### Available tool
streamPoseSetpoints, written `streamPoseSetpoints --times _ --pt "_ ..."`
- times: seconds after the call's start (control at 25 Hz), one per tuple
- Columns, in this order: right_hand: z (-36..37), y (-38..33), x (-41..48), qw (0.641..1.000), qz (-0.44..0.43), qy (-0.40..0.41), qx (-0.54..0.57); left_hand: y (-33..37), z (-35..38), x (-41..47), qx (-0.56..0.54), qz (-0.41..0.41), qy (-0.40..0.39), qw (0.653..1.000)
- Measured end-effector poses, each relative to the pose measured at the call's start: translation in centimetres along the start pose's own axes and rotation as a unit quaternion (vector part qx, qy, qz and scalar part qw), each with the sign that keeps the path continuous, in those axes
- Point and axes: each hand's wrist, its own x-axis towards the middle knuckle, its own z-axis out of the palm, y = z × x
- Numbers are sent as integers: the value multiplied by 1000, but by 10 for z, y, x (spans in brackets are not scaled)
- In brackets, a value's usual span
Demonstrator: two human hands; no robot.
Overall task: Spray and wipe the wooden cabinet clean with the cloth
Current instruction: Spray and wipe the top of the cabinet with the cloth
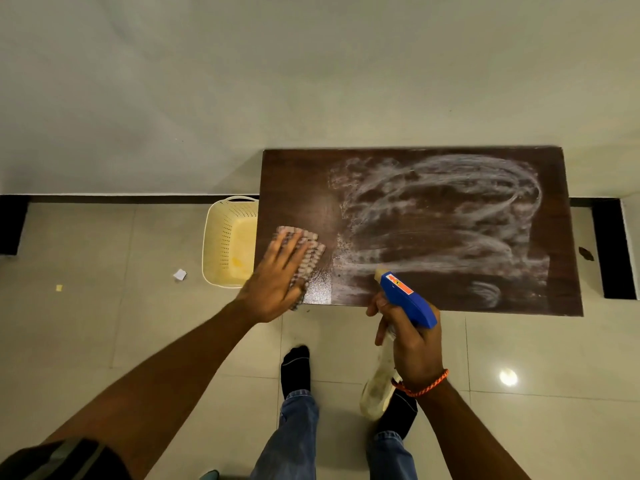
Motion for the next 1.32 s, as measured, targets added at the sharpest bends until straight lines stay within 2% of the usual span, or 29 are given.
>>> streamPoseSetpoints --times 0.12,0.2,0.28,0.4,0.52,0.56,0.72,0.8,1.0,1.2,1.32 --pt "-2 2 -5 1000 2 0 -8 -28 -11 7 -1 -75 8 997" --pt "1 7 -4 1000 5 1 -11 -42 -27 48 -1 -148 16 989" --pt "0 12 0 1000 10 3 -12 -50 -46 100 2 -187 21 982" --pt "-4 20 9 1000 8 6 -22 -33 -52 146 36 -140 5 990" --pt "1 18 12 1000 9 5 -25 -5 -33 118 75 -28 8 997" --pt "3 15 12 1000 10 7 -19 -1 -26 97 75 -13 8 997" --pt "9 4 16 1000 7 10 0 15 9 -14 39 -35 -1 999" --pt "8 3 16 1000 3 7 0 32 31 -52 67 -20 -2 998" --pt "3 12 16 1000 6 16 -21 29 25 -21 98 -4 -21 995" --pt "2 12 8 999 10 8 -30 8 23 -49 85 -95 -4 992" --pt "1 13 8 999 21 19 -17 30 26 -42 57 -122 2 991"
